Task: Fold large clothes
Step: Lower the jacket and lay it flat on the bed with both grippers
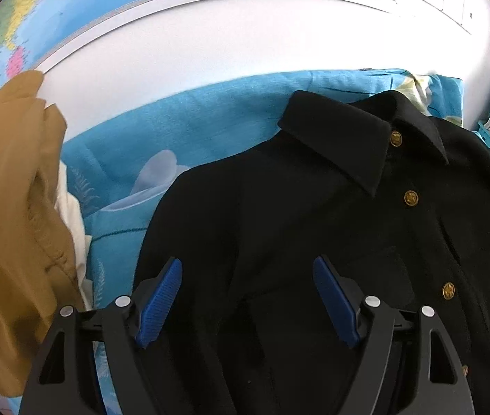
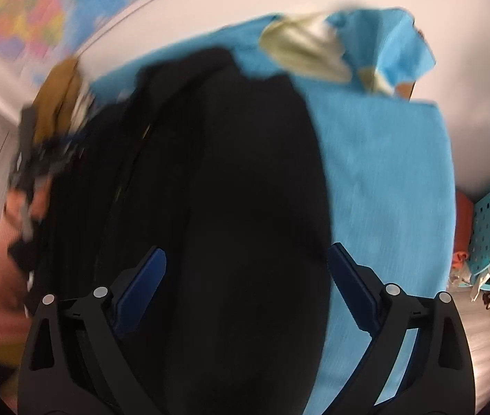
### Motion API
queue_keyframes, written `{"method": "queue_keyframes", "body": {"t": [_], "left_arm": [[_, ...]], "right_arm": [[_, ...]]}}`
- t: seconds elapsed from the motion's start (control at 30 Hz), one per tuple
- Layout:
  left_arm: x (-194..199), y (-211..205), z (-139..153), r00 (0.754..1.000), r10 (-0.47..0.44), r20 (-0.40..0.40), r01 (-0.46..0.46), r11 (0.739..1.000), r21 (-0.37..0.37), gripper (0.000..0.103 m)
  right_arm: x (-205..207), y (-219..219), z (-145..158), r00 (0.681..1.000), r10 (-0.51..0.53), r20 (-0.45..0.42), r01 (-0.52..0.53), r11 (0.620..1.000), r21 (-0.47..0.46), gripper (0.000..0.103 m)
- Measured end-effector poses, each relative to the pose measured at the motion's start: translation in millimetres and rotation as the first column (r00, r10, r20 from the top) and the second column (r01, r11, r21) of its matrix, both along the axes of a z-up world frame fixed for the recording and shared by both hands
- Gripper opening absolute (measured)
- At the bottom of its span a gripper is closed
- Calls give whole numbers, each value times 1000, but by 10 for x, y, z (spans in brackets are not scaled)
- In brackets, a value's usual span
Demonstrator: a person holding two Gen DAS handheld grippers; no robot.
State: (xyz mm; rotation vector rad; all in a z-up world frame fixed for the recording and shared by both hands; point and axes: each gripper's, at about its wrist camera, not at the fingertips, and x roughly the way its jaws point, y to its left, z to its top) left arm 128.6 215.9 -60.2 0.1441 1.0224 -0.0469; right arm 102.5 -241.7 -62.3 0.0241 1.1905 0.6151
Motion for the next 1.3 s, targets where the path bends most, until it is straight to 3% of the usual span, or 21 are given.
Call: {"method": "queue_keyframes", "body": {"t": [0.03,0.1,0.13,0.17,0.27,0.33,0.4,0.5,0.53,0.57,0.6,0.63,0.77,0.83,0.93,1.03,1.1,1.13,1.17,1.23,1.3], "left_arm": [[-25,7,13,1000,-2,4,2,1000,0,76],[-79,23,36,1000,-6,6,6,1000,-1,76],[-65,8,27,1000,-4,9,4,1000,0,76],[-74,5,51,1000,-2,12,2,1000,0,76],[-98,-6,109,1000,1,25,-1,1000,0,76],[-145,-1,161,999,-3,39,3,1000,-7,77],[-197,3,198,999,-2,53,2,1000,2,78],[-290,-7,211,998,-3,64,1,999,36,79],[-332,-5,217,998,-7,67,5,999,40,79],[-367,-2,221,998,-14,68,12,999,40,79],[-435,11,242,997,-17,76,14,999,42,79],[-473,24,257,996,-18,83,15,999,44,81],[-734,149,422,989,-24,143,19,999,43,84],[-900,256,529,983,-21,185,18,1000,21,87],[-1167,437,648,973,-5,232,8,1000,-12,89],[-1361,580,647,970,10,243,-7,1000,-17,90],[-1486,666,606,972,11,236,-5,1000,-25,90],[-1548,707,570,974,12,228,-5,1000,-30,90],[-1605,738,553,975,10,220,-3,999,-35,90],[-1715,789,526,978,12,209,-5,999,-35,90],[-1873,858,498,978,15,208,-9,999,-31,90]], "right_arm": [[-133,-8,-10,1000,4,15,-4,999,-32,91],[-305,-10,-11,998,21,51,-17,997,-77,50],[-352,-30,-13,998,12,65,-6,995,-101,17],[-355,-63,1,998,-10,68,16,995,-98,9],[-308,-268,264,983,-103,150,112,992,-54,4],[-223,-459,591,953,-177,246,185,983,-7,4],[-97,-570,693,931,-226,287,242,970,-21,4],[134,-632,453,917,-295,267,326,942,-78,11],[186,-645,316,919,-315,239,345,934,-95,27],[215,-681,204,923,-329,202,354,930,-103,35],[244,-692,42,925,-347,154,366,922,-123,35],[224,-715,-53,919,-369,136,386,913,-131,43],[-90,-858,103,899,-403,168,414,910,-34,80],[-401,-855,305,906,-373,201,376,926,29,90],[-735,-662,380,938,-261,228,268,963,-1,98],[-1001,-428,210,957,-179,228,206,973,-103,97],[-1067,-342,77,963,-142,228,183,969,-168,69],[-1043,-341,7,967,-139,214,182,963,-198,20],[-1025,-373,-21,968,-153,197,192,961,-199,5],[-961,-597,48,950,-225,216,258,957,-135,2],[-909,-861,194,906,-327,269,366,924,-109,2]]}}
